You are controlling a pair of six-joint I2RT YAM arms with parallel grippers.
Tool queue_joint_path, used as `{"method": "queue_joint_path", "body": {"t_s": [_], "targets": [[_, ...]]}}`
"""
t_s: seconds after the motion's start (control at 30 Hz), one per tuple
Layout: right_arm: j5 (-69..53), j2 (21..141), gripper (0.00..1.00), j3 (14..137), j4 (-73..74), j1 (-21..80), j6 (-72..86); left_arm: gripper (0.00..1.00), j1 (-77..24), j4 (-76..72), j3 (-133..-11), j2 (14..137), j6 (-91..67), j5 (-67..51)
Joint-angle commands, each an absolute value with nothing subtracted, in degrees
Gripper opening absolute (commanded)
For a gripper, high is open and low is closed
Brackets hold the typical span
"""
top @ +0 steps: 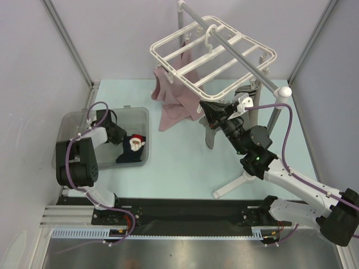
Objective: Clip the socks to the hanger
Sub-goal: Pick up the sock from the bin.
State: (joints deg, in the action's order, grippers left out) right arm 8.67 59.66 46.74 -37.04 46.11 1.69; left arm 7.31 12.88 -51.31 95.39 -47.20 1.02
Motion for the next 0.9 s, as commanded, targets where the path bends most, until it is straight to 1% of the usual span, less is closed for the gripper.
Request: {"method": "queue_joint_path", "body": {"t_s": [0.0,0.03,0.07,0.13,0.17,0.2,0.37,0.5,0.73,0.83,0.87], "targets": [[9.14,59.41,0.00,46.93,-37.44,45.97,2.55,0.36,7.91,12.48,-49.40,97.12,-47.46,0.53],[9.14,59.33,0.00,46.93,-37.35,45.97,2.46,0.31,7.91,11.87,-49.22,96.60,-47.46,0.53],[9.14,59.33,0.00,46.93,-37.18,45.97,2.55,0.23,7.82,11.60,-49.04,96.07,-47.46,-0.95],[9.49,59.15,0.00,46.93,-37.18,46.05,2.55,0.14,7.91,11.34,-48.78,95.19,-47.02,-1.14],[9.41,59.15,0.00,46.93,-37.00,45.97,2.64,0.06,7.91,11.34,-48.69,93.88,-46.93,-1.06],[9.40,59.24,0.00,47.02,-37.00,45.97,2.64,0.01,7.82,11.42,-48.69,93.17,-46.67,-0.88],[9.23,59.41,0.00,47.11,-36.83,45.97,2.90,0.00,7.91,12.83,-48.95,85.80,-44.22,-0.09],[9.14,59.41,0.00,47.28,-36.65,45.97,3.08,0.00,7.91,15.37,-50.70,74.74,-41.23,3.60],[8.79,59.94,0.00,47.46,-36.91,45.97,3.87,0.00,6.07,16.87,-55.19,61.72,-33.33,-0.09],[8.53,60.03,0.00,47.72,-36.65,45.97,3.96,0.00,4.04,21.08,-57.91,58.63,-32.43,6.31],[8.53,60.20,0.00,47.72,-36.56,45.97,4.04,0.00,4.04,21.44,-58.18,56.80,-32.34,6.59]]}}
